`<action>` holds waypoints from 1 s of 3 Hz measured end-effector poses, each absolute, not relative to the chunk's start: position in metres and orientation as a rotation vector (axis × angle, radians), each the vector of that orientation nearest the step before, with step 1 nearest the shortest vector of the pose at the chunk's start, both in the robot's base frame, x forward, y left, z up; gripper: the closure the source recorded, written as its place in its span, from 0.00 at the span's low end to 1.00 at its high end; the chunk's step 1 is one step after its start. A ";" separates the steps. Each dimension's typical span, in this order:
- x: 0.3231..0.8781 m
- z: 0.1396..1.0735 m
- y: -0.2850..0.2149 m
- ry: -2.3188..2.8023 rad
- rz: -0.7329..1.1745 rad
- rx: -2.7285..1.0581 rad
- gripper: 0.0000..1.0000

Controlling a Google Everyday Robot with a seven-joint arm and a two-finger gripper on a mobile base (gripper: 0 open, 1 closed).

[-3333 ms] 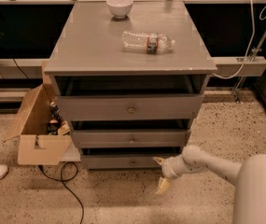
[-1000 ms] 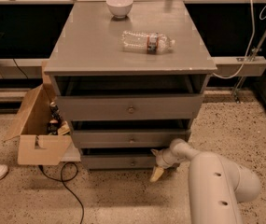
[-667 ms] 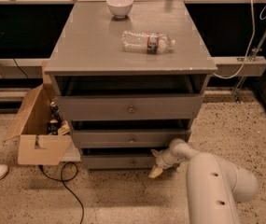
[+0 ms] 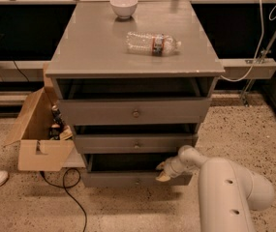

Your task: Open bottom drawer

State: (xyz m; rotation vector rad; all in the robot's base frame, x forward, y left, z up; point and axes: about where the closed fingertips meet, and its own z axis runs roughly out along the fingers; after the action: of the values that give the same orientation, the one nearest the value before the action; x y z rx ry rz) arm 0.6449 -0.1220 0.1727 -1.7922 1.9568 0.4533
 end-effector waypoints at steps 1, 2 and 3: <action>0.645 0.177 -0.122 1.957 0.453 -1.792 1.00; 0.645 0.176 -0.122 1.957 0.454 -1.793 0.00; 0.639 0.174 -0.121 1.960 0.464 -1.810 0.00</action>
Offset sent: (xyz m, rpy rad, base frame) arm 0.0000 0.0000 0.0036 0.0000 0.0000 0.0000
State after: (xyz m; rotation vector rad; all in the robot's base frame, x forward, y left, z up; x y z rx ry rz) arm 0.6386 -0.1213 0.1739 -1.8103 1.9598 0.4635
